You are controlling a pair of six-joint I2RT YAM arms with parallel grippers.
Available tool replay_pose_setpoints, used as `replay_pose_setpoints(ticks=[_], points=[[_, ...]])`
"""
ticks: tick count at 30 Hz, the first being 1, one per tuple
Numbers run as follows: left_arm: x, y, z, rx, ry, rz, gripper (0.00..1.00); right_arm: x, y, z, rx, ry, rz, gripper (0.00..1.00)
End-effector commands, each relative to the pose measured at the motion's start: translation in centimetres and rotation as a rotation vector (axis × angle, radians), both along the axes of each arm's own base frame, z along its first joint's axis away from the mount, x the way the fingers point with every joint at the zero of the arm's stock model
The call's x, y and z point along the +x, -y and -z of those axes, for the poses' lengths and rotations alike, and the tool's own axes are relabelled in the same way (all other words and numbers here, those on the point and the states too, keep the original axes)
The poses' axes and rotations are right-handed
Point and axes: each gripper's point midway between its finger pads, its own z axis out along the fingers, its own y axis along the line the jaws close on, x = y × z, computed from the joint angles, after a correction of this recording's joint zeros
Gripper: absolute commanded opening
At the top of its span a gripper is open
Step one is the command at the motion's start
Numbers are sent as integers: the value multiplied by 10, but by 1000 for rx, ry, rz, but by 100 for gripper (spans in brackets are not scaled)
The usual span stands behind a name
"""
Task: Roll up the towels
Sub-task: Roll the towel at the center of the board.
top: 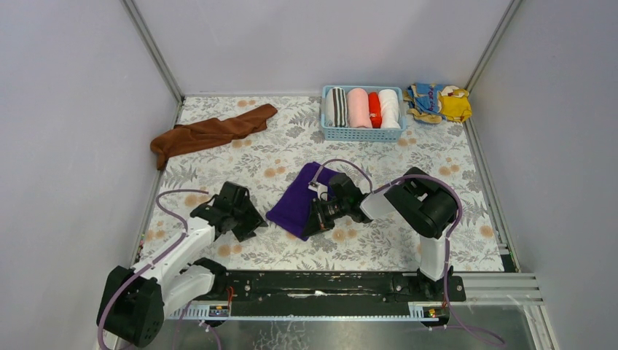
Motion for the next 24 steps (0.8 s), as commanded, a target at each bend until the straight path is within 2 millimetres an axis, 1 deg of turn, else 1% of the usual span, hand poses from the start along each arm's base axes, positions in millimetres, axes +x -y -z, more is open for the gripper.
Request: replay_pose_setpoints(ticks=[1,4,7,11,13,15,18,20,24], points=[[1,17,2,-56,-8,36,48,-2,7,17,-67,-38,14,6],[10,17,3,-36,5,34,48,-2,8,19,-74,-36,14,6],[26,10,2,30,28,11,49,-3,9,20,-77,-37,10,6],[55,-5,-6,120,60,-42,49,-2,10,20,-82,-32,9,6],[67,-3,-13,115,87,-46,50,-3,10,21,-85,-34,9,7],[75,4,-18,92,103,-34,52,-3,10,20,-83,-32,9,7],[72,10,-19,63,92,-16,53,-1,10,19,-83,-30,12,7],[65,8,-18,59,82,-15,54,-1,9,18,-81,-28,13,7],[45,1,-21,55,78,-25,61,0,8,18,-82,-29,15,7]])
